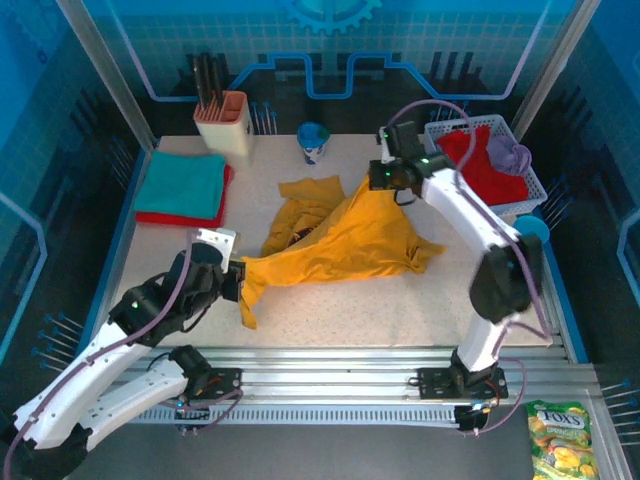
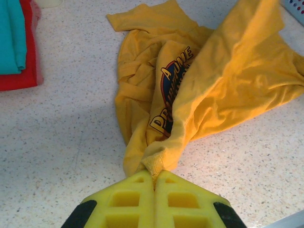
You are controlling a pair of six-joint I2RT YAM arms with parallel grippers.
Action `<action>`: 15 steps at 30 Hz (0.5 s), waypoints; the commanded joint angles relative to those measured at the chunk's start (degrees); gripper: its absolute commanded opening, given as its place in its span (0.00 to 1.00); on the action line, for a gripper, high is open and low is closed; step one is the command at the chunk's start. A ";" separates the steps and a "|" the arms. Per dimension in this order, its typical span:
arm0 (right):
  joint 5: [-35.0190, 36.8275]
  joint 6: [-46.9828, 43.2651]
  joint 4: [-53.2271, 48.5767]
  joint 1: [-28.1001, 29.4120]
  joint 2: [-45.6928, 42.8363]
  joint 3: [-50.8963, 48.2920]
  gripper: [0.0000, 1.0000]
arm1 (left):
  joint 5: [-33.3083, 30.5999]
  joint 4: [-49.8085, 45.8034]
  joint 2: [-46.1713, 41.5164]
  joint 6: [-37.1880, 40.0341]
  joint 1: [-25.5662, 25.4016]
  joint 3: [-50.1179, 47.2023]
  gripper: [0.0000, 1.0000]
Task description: Fold and stack the t-shirts
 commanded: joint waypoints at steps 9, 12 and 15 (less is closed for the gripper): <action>7.67 4.73 -9.00 0.71 -37.85 -23.00 0.00 | -6.05 -0.69 6.05 11.54 -0.22 11.26 0.00; 7.42 5.02 -9.79 0.91 -45.60 -22.74 0.00 | -8.63 -2.56 7.87 15.07 -0.27 17.55 0.00; 7.78 4.82 -11.31 0.93 -48.70 -18.00 0.00 | -10.18 -1.73 8.60 18.20 -0.27 23.32 0.00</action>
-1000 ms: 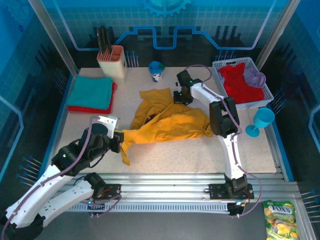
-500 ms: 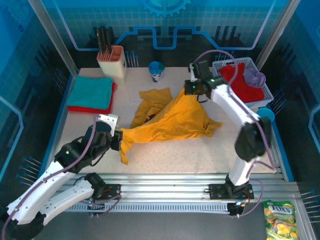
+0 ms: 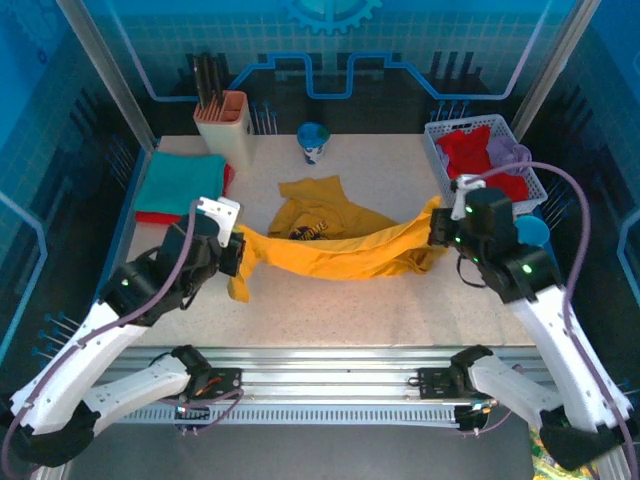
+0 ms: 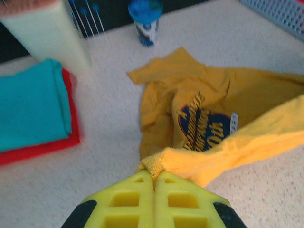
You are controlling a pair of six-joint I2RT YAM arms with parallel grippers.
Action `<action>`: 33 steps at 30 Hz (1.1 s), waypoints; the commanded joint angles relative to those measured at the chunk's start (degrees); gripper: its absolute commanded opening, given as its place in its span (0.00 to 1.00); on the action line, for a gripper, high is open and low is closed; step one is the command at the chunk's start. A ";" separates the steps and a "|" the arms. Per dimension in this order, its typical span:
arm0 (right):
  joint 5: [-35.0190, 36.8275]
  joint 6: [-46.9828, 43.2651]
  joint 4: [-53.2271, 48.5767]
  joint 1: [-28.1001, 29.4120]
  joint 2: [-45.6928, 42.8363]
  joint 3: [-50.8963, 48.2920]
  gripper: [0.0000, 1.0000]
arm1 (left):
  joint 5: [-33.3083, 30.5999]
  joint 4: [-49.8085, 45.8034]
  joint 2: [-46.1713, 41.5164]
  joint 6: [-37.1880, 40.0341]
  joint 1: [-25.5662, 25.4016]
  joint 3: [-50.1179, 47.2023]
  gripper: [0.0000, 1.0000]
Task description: Fold and stack the t-shirts
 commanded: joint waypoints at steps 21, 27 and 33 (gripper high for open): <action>-5.46 -4.84 3.32 -11.76 52.70 69.33 0.00 | 14.20 11.26 54.61 26.23 19.04 79.68 0.00; -7.04 -6.31 14.08 -12.64 57.55 73.95 0.00 | 18.93 26.10 61.47 17.70 25.36 85.74 0.00; -7.07 -9.36 31.22 -12.69 45.75 58.17 0.00 | 29.03 36.26 61.42 7.06 27.56 86.86 0.00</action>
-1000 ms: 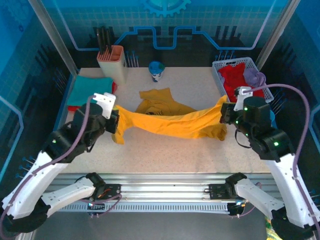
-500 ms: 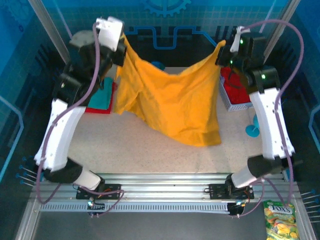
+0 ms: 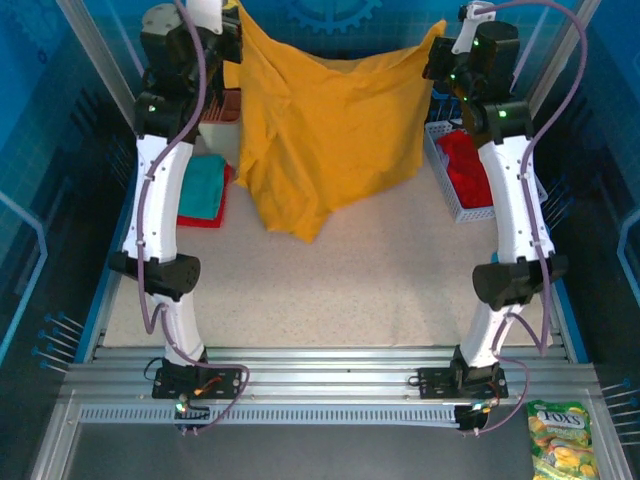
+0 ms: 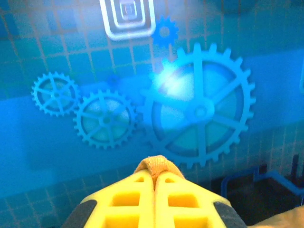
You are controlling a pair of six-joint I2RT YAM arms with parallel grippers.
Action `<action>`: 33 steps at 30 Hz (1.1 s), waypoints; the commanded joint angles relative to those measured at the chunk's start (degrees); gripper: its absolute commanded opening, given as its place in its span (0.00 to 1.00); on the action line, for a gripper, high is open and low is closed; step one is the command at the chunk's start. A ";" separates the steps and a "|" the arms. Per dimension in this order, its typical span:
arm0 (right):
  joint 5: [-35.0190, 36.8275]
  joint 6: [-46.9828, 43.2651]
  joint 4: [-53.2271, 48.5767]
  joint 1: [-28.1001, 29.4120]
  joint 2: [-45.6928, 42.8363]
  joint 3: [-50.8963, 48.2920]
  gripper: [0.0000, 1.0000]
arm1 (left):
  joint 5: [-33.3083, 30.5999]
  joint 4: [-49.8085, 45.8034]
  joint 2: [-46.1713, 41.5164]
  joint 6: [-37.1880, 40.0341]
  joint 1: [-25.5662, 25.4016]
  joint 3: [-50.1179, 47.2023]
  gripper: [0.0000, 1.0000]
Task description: Fold and stack the t-shirts
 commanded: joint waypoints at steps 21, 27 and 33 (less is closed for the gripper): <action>-2.63 8.91 -2.35 -3.30 -51.28 -80.25 0.00 | -17.53 11.87 -64.34 5.79 -23.57 -97.28 0.00; -2.24 17.49 -15.22 -2.84 -53.05 -87.77 0.00 | -16.80 -5.82 -68.14 -3.71 -27.84 -102.91 0.00; 2.94 18.71 -20.65 -2.96 -55.27 -89.56 0.00 | -15.11 -14.51 -63.90 -12.59 -33.24 -103.49 0.00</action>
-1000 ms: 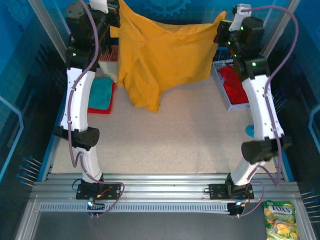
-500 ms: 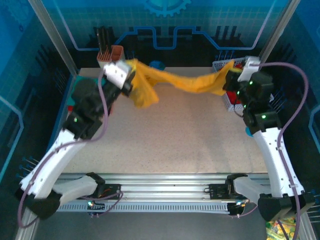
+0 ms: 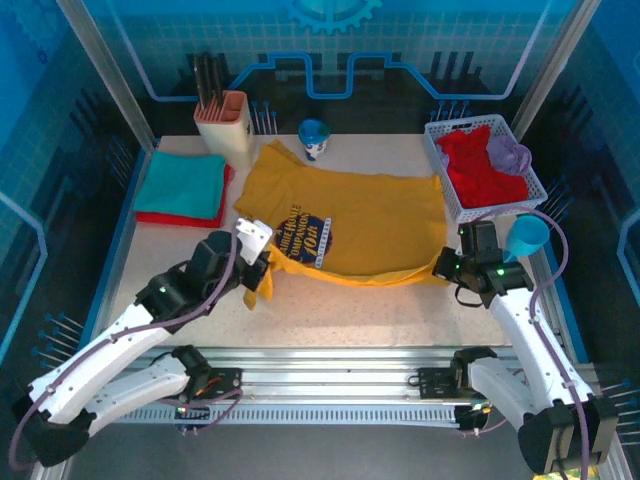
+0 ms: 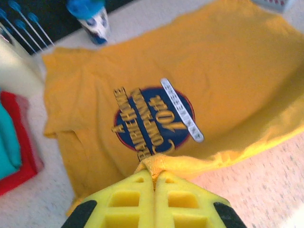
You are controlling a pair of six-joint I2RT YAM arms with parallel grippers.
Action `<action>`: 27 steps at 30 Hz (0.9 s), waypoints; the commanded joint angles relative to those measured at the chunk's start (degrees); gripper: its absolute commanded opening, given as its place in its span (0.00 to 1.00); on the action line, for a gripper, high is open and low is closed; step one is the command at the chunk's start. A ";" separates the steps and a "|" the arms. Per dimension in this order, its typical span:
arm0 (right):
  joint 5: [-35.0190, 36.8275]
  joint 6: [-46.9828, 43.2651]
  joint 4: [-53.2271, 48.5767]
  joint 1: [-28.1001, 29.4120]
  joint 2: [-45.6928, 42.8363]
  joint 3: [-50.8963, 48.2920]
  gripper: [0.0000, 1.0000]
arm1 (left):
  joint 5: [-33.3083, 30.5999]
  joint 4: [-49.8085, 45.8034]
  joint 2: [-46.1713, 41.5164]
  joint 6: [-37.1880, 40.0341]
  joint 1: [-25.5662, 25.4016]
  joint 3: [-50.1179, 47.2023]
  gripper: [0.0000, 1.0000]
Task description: Fold and stack the t-shirts
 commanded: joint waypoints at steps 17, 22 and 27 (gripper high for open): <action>7.83 12.07 -11.91 1.74 -11.30 -5.22 0.85 | 3.04 -12.03 5.97 -17.83 -6.84 -1.12 0.95; 3.93 7.31 -5.76 1.83 -9.56 -4.20 1.00 | 0.22 -15.88 3.37 -23.25 -0.23 5.45 0.94; -0.11 4.50 -2.08 1.81 -2.01 -2.79 1.00 | 13.45 -22.90 8.98 -38.06 14.76 5.83 0.78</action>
